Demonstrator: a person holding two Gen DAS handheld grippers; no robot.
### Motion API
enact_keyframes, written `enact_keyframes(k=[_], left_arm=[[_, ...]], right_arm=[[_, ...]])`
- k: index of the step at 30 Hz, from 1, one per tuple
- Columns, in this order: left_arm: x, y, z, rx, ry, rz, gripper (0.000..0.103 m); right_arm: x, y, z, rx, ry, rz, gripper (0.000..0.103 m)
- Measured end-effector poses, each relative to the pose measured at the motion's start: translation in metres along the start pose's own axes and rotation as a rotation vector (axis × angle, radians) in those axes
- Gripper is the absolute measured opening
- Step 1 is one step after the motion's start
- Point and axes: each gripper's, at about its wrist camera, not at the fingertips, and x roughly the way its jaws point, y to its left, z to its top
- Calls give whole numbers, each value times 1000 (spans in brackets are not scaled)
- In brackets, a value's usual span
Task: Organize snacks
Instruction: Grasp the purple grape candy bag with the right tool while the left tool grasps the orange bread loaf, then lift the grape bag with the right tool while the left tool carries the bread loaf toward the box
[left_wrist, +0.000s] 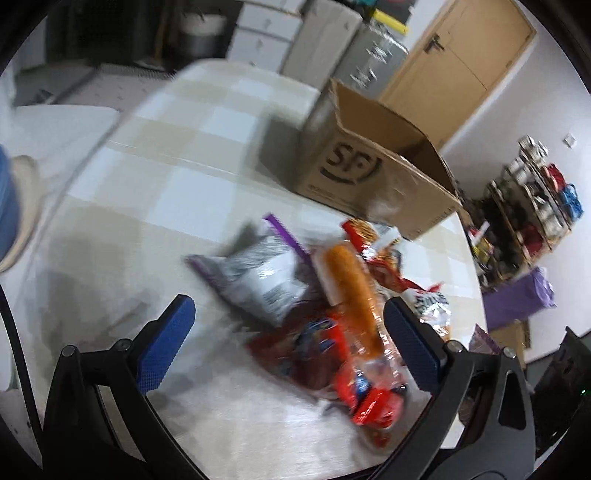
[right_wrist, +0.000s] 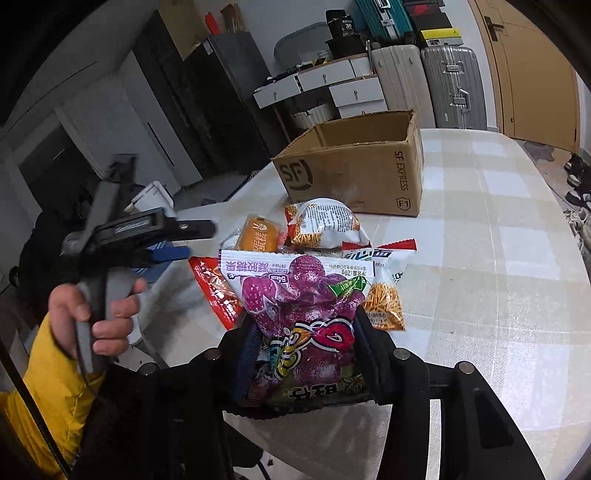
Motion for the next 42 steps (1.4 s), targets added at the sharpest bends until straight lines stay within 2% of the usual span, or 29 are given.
enact_keyframes(k=[5, 7, 12, 14, 16, 23, 28, 29, 31, 33, 42], left_arm=[[32, -27, 14, 37, 112, 9, 101], [42, -32, 18, 42, 127, 51, 101], [55, -36, 24, 25, 155, 43, 100], [58, -35, 24, 0, 164, 28, 94], [62, -33, 23, -17, 171, 41, 79], [60, -40, 10, -18, 169, 57, 67], [58, -64, -6, 76, 152, 103, 64], [60, -70, -9, 95, 157, 117, 61], [63, -72, -13, 105, 180, 96, 41], [66, -71, -14, 97, 195, 69, 34], [57, -65, -16, 95, 161, 1, 31]], right_arm=[[-2, -4, 1, 8, 2, 15, 48], [-4, -5, 2, 11, -4, 26, 48], [-11, -6, 1, 13, -21, 38, 48], [-12, -6, 1, 12, -23, 44, 48], [-12, -7, 0, 15, -22, 45, 48], [-13, -6, 1, 20, -21, 43, 48], [-10, -5, 0, 17, -18, 34, 48], [-10, -5, 0, 17, -17, 33, 48], [-11, -4, 0, 15, -18, 27, 48], [-11, -6, 0, 18, -18, 25, 48], [-12, -8, 0, 28, -20, 21, 48]])
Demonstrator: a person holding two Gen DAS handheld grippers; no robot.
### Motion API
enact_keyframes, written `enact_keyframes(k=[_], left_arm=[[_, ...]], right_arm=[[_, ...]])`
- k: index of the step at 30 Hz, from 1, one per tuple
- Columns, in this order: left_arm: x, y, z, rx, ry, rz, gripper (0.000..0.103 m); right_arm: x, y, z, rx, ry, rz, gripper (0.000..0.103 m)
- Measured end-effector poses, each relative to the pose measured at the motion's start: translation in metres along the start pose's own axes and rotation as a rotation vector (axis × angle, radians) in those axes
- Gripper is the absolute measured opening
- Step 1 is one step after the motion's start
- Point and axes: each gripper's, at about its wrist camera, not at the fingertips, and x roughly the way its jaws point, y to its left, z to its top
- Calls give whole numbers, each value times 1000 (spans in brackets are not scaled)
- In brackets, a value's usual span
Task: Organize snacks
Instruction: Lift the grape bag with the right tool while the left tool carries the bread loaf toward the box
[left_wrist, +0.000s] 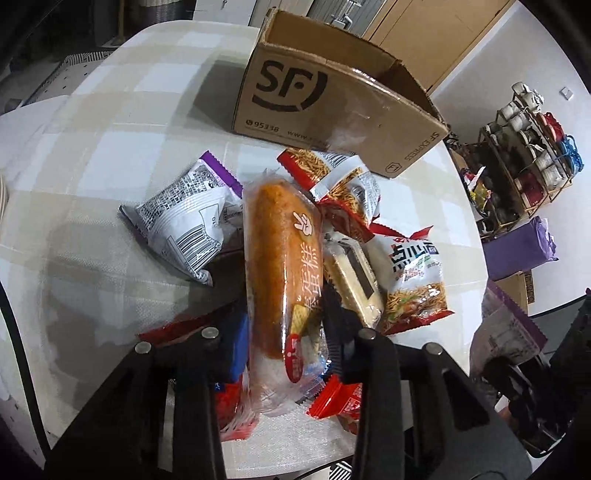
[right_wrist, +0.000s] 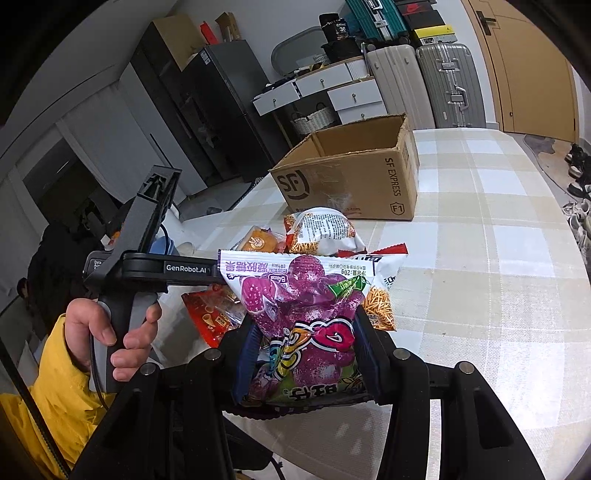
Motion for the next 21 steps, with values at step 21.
enact_keyframes(k=[21], left_arm=[[-75, 32, -20, 0, -137, -85, 30]], right_arm=[[-6, 4, 7, 26, -79, 20, 48]])
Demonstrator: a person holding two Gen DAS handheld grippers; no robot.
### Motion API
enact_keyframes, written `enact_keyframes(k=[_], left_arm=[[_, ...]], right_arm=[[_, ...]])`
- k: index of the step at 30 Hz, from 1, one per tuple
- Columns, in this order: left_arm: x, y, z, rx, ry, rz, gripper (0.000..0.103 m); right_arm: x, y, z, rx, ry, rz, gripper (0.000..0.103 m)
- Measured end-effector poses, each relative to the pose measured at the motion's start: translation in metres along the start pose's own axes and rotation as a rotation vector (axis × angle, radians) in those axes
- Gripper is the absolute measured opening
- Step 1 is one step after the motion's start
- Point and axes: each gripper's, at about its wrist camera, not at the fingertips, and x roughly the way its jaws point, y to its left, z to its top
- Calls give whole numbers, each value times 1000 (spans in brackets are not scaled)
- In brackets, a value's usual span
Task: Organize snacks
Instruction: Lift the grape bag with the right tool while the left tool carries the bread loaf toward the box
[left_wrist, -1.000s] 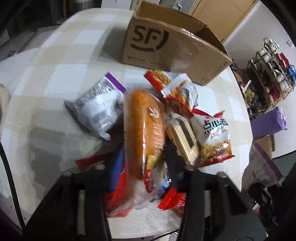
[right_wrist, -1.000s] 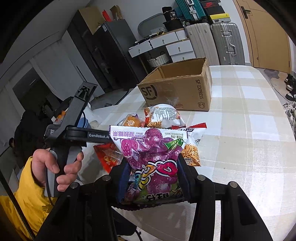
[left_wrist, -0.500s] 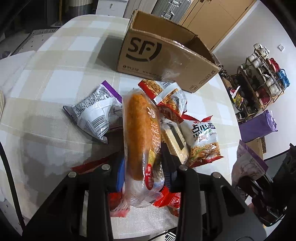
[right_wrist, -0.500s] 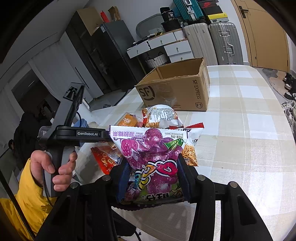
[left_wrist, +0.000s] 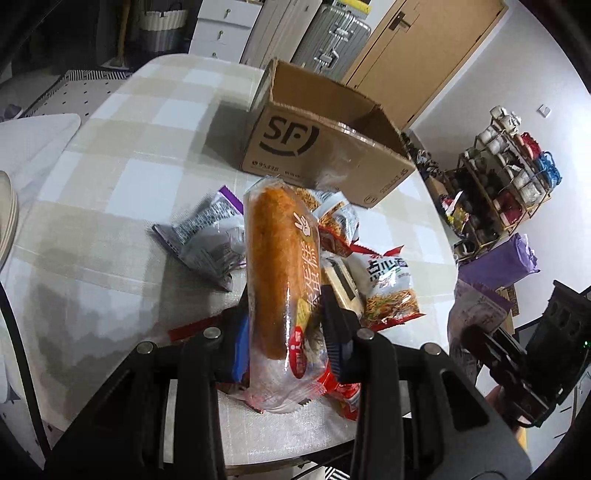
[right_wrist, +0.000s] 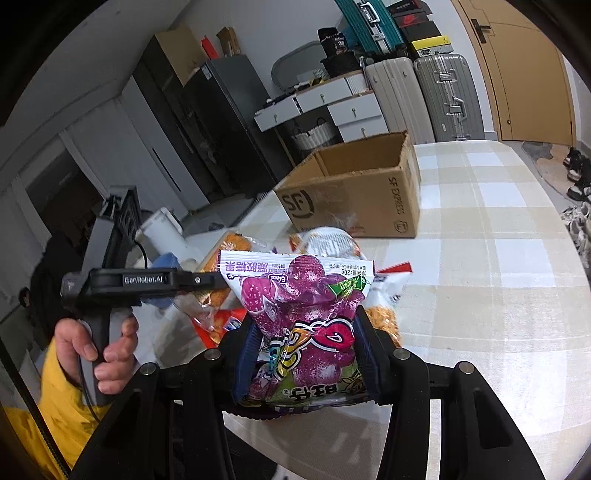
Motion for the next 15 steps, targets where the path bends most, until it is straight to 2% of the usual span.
enact_keyframes(k=[8, 15], left_arm=[[-33, -10, 11, 41, -74, -3, 30], [-59, -34, 36, 90, -134, -5, 30]], right_arm=[[-20, 7, 20, 44, -143, 56, 48], [-20, 13, 52, 56, -146, 65, 48]])
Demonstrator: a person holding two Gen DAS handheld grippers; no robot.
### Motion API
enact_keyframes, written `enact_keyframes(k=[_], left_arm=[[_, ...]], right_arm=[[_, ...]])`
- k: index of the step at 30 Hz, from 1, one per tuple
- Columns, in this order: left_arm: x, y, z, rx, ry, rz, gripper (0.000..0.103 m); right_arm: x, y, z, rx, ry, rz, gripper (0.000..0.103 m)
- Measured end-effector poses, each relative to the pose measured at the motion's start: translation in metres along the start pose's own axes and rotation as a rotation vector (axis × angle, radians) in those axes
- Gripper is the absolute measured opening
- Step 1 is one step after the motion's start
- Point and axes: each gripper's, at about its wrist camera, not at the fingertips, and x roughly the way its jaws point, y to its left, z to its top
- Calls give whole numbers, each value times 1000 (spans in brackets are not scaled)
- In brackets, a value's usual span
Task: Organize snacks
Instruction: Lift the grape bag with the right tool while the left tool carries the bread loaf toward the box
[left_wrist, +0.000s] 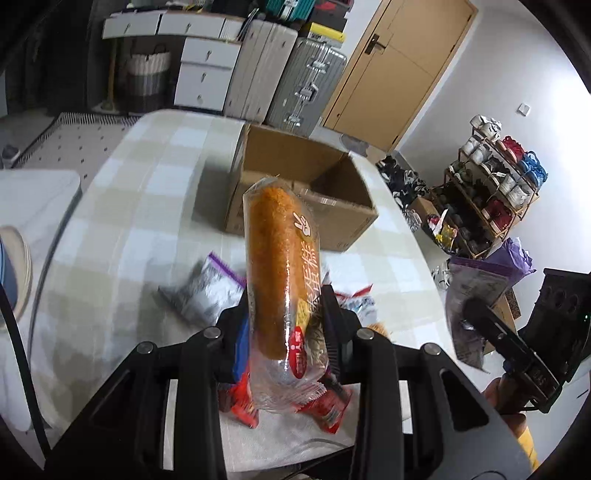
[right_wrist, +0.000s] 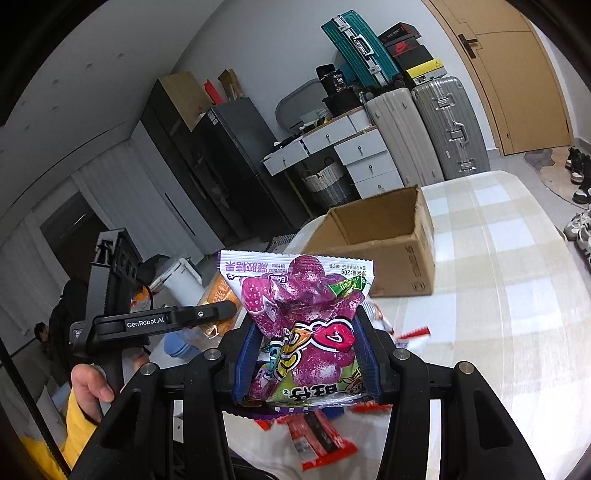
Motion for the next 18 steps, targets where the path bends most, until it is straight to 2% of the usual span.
enact_keyframes(k=[4, 7, 13, 18], left_arm=[[-6, -19, 26, 23, -41, 3, 30], [-7, -33, 47, 47, -81, 36, 30], [3, -51, 88, 81, -99, 79, 30], [25, -59, 116, 96, -90, 94, 30]], right_arm=[[8, 10, 22, -30, 2, -16, 48], [16, 14, 41, -40, 0, -39, 48], [35, 4, 74, -11, 0, -109, 49], [64, -6, 96, -18, 37, -151, 49]])
